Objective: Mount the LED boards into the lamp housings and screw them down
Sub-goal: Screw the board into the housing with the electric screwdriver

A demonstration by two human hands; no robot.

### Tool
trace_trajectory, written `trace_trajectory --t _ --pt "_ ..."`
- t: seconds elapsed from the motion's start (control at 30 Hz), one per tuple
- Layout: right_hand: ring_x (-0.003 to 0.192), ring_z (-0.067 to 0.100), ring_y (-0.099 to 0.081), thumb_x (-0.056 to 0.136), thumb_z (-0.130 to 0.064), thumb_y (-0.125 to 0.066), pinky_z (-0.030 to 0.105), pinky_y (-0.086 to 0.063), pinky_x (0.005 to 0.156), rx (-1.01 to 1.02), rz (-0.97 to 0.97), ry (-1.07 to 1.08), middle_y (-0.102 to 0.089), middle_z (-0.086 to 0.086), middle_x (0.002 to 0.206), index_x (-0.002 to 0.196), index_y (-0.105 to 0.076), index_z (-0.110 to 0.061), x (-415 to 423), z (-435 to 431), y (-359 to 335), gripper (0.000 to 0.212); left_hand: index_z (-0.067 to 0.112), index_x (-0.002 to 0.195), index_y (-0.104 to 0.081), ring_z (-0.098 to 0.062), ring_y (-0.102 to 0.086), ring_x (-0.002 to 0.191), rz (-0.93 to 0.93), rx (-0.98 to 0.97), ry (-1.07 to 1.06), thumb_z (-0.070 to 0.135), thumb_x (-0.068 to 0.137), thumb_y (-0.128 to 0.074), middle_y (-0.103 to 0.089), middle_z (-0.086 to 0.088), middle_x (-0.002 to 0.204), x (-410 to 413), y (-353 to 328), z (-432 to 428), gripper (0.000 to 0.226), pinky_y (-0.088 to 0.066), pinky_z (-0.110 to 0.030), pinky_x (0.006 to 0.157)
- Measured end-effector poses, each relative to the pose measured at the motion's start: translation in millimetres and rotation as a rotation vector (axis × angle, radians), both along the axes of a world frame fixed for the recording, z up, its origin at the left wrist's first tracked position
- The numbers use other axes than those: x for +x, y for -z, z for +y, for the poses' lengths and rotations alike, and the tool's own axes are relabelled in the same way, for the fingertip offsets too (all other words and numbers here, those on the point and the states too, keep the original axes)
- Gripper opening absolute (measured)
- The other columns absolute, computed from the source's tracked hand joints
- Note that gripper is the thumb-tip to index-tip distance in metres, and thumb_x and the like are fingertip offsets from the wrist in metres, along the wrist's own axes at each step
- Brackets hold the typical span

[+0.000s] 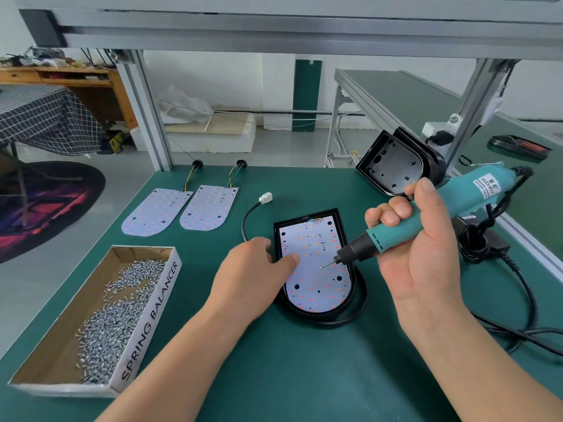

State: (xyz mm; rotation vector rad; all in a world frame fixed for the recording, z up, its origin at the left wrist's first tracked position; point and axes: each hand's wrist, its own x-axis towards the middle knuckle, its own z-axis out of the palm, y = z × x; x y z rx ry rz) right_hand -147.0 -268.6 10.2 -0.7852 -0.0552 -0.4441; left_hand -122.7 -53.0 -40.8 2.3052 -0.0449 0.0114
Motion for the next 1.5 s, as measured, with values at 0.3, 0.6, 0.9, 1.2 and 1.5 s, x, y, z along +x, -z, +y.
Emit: trace_trajectory --t 0.3,0.6,0.9,1.2,1.5 --pt "0.062 0.014 -0.044 0.103 -0.027 -0.067 0.031 -0.054 0.073 -0.009 0.008 -0.003 -0.044 -0.005 0.070 0.090 -0.059 -0.020 4 -1 1 0.017 0.010 0.076 -0.057 -0.018 -0.035 0.062 0.188 -0.225 0.048 0.067 0.069 -0.072 -0.045 0.001 0.067 13 -2 -10 0.059 -0.029 -0.037 0.064" --pt "0.061 0.014 -0.042 0.103 -0.024 -0.065 0.031 -0.053 0.071 -0.028 0.016 -0.025 -0.042 -0.004 0.069 0.090 -0.053 -0.021 -1 -1 -2 0.017 0.021 0.064 -0.040 -0.018 -0.030 0.055 0.183 -0.187 0.103 0.063 0.069 -0.071 -0.035 0.008 0.059 10 2 -18 0.052 -0.025 -0.031 0.056" --pt "0.056 0.015 -0.042 0.103 -0.019 -0.062 0.033 -0.053 0.066 -0.153 -0.002 -0.074 -0.040 -0.002 0.067 0.089 -0.052 -0.020 -3 7 3 0.017 -0.006 0.092 -0.061 -0.020 -0.041 0.065 0.203 -0.187 0.099 0.051 0.065 -0.068 -0.052 -0.001 0.073 12 -1 -17 0.063 -0.034 -0.037 0.064" --pt "0.057 0.018 -0.038 0.103 -0.016 -0.059 0.033 -0.050 0.064 -0.228 -0.005 -0.120 -0.037 0.000 0.067 0.086 -0.050 -0.020 -4 12 4 0.020 -0.007 0.099 -0.063 -0.020 -0.043 0.067 0.217 -0.201 0.088 0.051 0.066 -0.067 -0.054 -0.003 0.077 12 0 -17 0.067 -0.035 -0.037 0.065" --pt "0.057 0.019 -0.038 0.093 -0.021 -0.067 0.035 -0.051 0.064 -0.271 0.000 -0.146 -0.038 0.000 0.067 0.083 -0.052 -0.022 -5 14 6 0.018 -0.007 0.100 -0.063 -0.021 -0.043 0.067 0.217 -0.210 0.084 0.051 0.066 -0.068 -0.054 -0.004 0.077 12 0 -16 0.068 -0.035 -0.038 0.065"
